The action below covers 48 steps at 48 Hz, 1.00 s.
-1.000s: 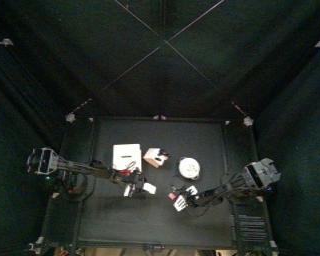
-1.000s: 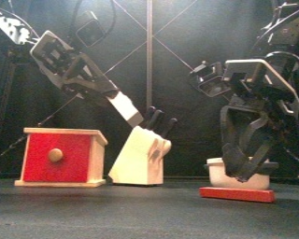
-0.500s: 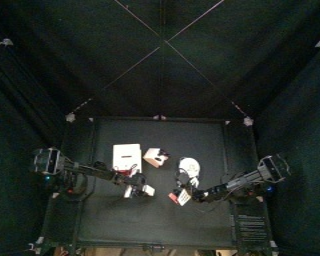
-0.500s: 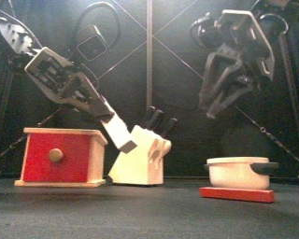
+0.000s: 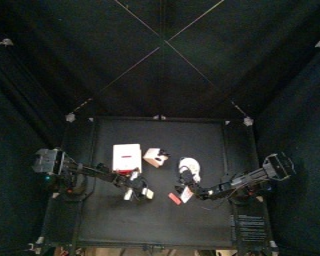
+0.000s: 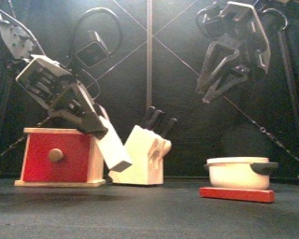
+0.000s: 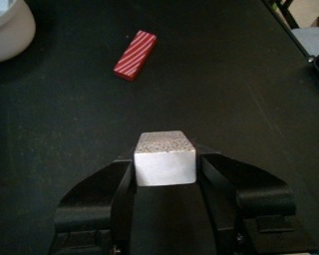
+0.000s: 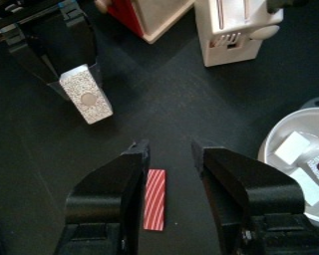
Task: Put rice on board
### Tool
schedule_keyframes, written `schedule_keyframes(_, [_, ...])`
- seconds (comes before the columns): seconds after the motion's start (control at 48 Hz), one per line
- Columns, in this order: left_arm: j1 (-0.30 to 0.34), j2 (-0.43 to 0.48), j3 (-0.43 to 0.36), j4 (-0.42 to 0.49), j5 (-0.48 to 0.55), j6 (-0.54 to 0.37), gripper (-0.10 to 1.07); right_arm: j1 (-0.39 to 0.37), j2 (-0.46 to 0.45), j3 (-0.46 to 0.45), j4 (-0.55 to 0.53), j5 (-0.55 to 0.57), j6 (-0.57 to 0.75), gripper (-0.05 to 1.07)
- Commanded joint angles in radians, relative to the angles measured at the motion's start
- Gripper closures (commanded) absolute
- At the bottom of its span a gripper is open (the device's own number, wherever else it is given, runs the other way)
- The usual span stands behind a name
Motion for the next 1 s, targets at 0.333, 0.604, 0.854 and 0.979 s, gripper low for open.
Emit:
schedule_keyframes(0.333, [-0.011,0.055,-0.005,0.003,-0.003,0.000,0.39,-0.003,-0.020,-0.005,0.011,0.002,0.000,0.26])
schedule_keyframes(0.604, [-0.017,0.041,0.008,0.003,-0.003,0.000,0.34,-0.003,-0.018,-0.005,0.012,0.002,0.002,0.26])
schedule_keyframes(0.854, [-0.018,0.041,0.006,0.003,0.000,-0.002,0.16,-0.003,-0.015,-0.005,0.012,0.002,0.002,0.26])
schedule_keyframes(0.979, [-0.014,0.043,0.003,-0.003,0.006,-0.002,0.11,-0.003,-0.012,-0.006,0.012,0.002,0.002,0.26])
